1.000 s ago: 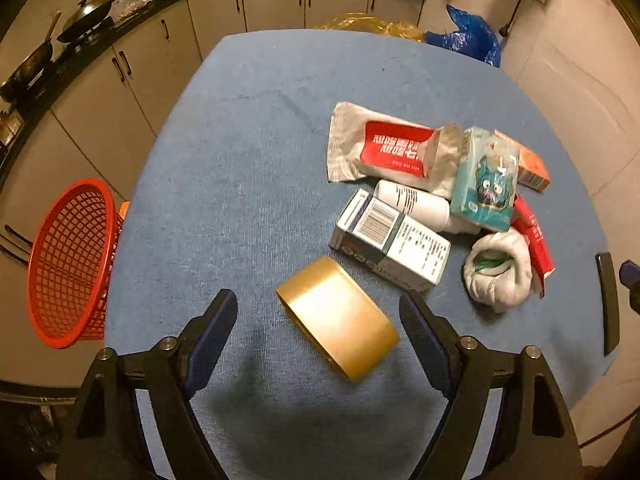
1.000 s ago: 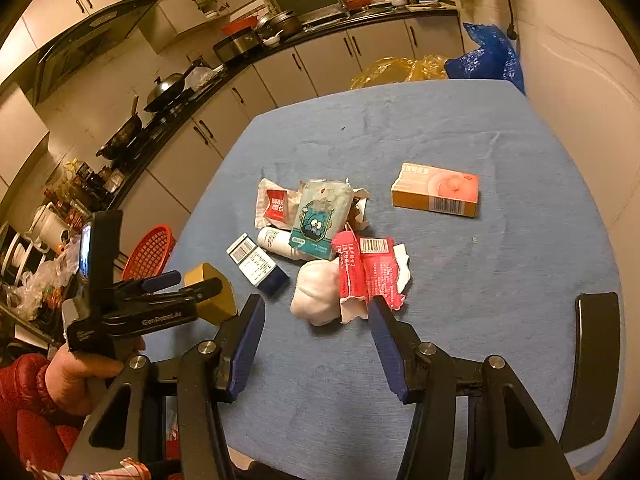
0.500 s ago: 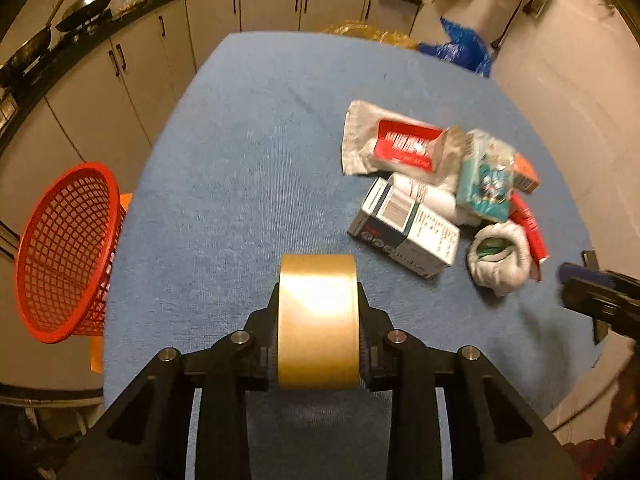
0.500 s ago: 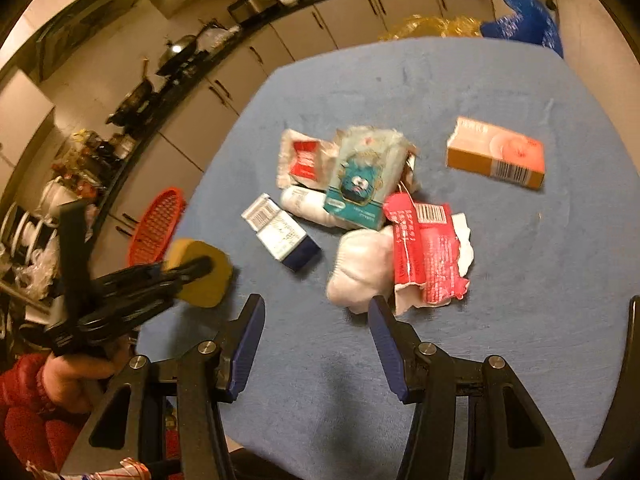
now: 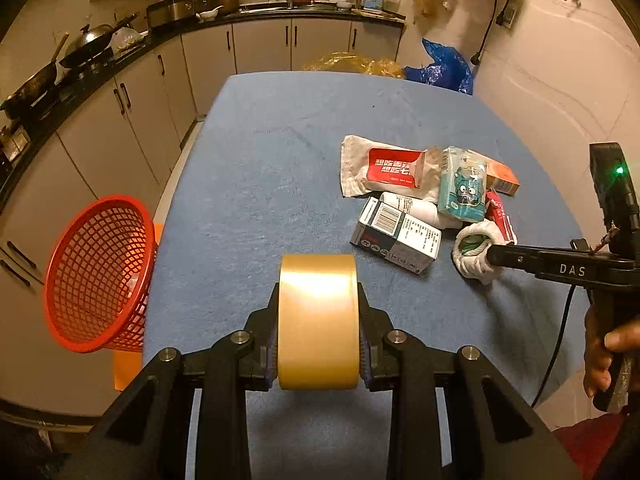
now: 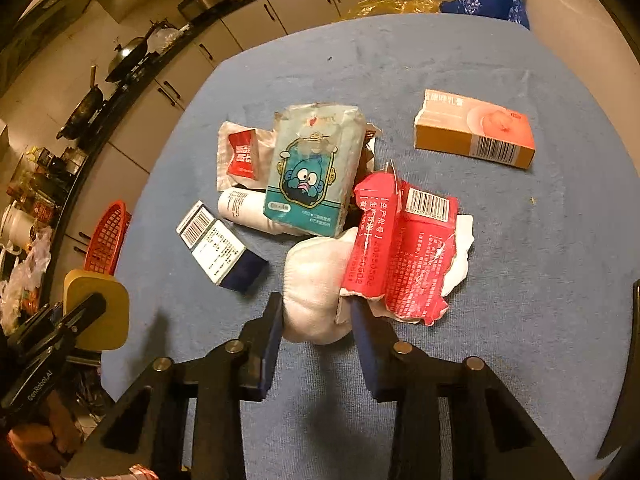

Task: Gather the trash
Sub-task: 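Grasp the white glove with the right tool while the left tool holds the tape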

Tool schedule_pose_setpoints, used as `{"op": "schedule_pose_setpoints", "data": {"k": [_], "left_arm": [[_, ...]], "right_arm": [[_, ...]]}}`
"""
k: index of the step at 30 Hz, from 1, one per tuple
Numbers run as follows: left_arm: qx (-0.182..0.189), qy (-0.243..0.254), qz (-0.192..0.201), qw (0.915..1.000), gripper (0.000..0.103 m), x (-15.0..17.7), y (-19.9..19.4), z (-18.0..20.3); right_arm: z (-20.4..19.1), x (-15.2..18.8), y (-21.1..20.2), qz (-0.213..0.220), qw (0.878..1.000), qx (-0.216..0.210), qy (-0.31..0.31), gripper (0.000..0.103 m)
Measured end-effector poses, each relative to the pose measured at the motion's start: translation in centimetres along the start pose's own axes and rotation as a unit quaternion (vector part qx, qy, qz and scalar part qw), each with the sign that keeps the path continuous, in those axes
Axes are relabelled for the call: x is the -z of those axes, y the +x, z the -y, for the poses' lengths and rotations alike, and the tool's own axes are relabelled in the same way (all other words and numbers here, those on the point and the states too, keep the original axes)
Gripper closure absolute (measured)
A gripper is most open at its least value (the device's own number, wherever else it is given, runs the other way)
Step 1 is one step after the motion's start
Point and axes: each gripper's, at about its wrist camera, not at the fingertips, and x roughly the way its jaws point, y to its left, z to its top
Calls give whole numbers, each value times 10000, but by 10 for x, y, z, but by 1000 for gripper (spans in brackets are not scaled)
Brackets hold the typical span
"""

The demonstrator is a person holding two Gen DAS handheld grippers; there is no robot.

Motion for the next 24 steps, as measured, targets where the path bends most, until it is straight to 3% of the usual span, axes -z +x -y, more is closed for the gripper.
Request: {"op": "schedule_pose_setpoints", "data": {"k": [1, 5, 15, 24], "left_arm": [[-3, -33, 14, 10000, 74, 1, -2, -2], [-10, -120, 38, 9999, 74, 2, -3, -3], [50, -107, 126, 9999, 74, 4, -9, 1], [17, -105, 249, 9996, 74, 5, -15, -2]], "right_arm": [[-2, 1, -2, 24, 10000, -25, -38, 82], [-10, 8, -11, 59, 9997, -179, -156, 87], [-26, 21, -44, 411, 9967, -540, -442, 87], [-43, 26, -57, 510, 9944, -595, -707, 87]]}}
